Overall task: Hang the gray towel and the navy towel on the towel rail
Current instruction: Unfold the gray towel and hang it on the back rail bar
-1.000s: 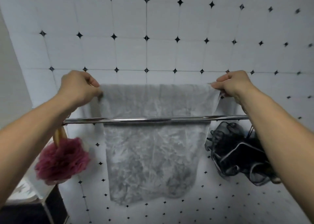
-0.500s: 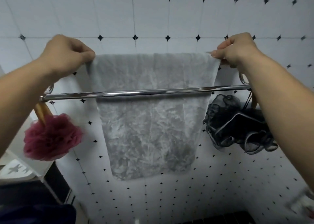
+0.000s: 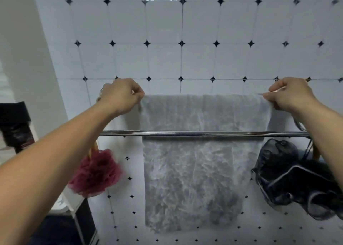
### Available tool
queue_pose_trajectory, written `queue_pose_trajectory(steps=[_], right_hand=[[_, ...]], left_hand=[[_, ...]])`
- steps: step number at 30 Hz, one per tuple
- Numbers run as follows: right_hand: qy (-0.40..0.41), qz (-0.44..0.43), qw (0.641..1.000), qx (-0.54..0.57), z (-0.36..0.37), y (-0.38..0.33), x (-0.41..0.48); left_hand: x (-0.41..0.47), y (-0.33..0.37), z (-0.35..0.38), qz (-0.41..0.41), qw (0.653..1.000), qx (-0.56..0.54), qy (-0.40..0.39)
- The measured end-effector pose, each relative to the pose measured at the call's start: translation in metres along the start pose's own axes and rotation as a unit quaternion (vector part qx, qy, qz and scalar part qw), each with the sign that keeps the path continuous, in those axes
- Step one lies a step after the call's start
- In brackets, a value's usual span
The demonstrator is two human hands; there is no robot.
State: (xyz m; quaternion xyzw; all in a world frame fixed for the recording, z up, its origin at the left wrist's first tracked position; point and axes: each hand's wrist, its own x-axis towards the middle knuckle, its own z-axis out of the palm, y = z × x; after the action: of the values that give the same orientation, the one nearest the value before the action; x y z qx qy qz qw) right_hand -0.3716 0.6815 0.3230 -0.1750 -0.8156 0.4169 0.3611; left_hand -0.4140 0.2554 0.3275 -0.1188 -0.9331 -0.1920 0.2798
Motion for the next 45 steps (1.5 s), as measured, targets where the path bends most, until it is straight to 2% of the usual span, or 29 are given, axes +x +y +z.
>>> queue_pose_trajectory(steps=[2, 5, 11, 14, 17, 19, 22, 27, 28, 31, 33, 36, 39, 41, 43, 45], right_hand=[[-0.004, -0.002, 1.0, 0.007, -0.002, 0.001, -0.001], [-0.004, 0.004, 1.0, 0.028, -0.006, 0.0, -0.001], [-0.026, 0.039, 0.999, -0.012, -0.013, 0.003, -0.016], [-0.032, 0.057, 0.996, -0.062, -0.021, 0.007, -0.021], [-0.058, 0.015, 0.998, -0.008, -0.013, 0.01, -0.024], [-0.044, -0.002, 0.999, 0.002, -0.011, 0.011, -0.023], [-0.015, -0.05, 0.996, -0.069, -0.015, 0.004, -0.017], [0.016, -0.153, 0.97, -0.187, -0.018, -0.012, -0.017], [-0.002, -0.187, 0.964, -0.189, -0.016, -0.012, -0.019], [-0.15, -0.247, 0.94, -0.181, -0.006, -0.011, -0.026], [-0.172, -0.278, 0.913, -0.244, 0.0, -0.008, -0.024], [-0.154, -0.291, 0.901, -0.282, 0.001, -0.008, -0.022], [-0.119, -0.293, 0.902, -0.293, 0.006, -0.007, -0.029], [-0.049, -0.306, 0.924, -0.226, 0.011, -0.007, -0.049], [0.023, -0.336, 0.933, -0.13, 0.018, -0.004, -0.081], [0.027, -0.371, 0.927, -0.055, 0.03, 0.003, -0.117]], left_hand=[[0.002, 0.003, -0.001, 0.045, 0.997, 0.056, 0.036], [0.006, -0.001, -0.005, 0.054, 0.996, 0.029, 0.069], [0.004, -0.009, 0.012, 0.043, 0.992, -0.115, 0.026], [0.003, -0.011, 0.016, 0.066, 0.987, -0.146, -0.019], [0.004, -0.002, 0.019, 0.095, 0.99, -0.1, -0.042], [0.004, 0.004, 0.019, 0.124, 0.992, -0.032, -0.019], [0.007, 0.005, 0.007, 0.127, 0.992, 0.015, 0.007], [0.003, -0.004, -0.002, 0.08, 0.996, 0.014, -0.025], [0.002, -0.004, -0.001, 0.079, 0.997, 0.01, -0.02], [0.0, 0.002, 0.007, 0.109, 0.994, -0.031, 0.001], [-0.002, 0.007, 0.011, 0.15, 0.989, -0.01, -0.005], [-0.005, 0.005, 0.013, 0.206, 0.977, 0.053, 0.009], [-0.011, 0.002, 0.019, 0.204, 0.977, 0.058, 0.035], [-0.026, 0.006, 0.026, 0.199, 0.974, -0.016, 0.107], [-0.057, 0.017, 0.035, 0.209, 0.951, -0.121, 0.195], [-0.091, 0.028, 0.053, 0.224, 0.932, -0.173, 0.225]])
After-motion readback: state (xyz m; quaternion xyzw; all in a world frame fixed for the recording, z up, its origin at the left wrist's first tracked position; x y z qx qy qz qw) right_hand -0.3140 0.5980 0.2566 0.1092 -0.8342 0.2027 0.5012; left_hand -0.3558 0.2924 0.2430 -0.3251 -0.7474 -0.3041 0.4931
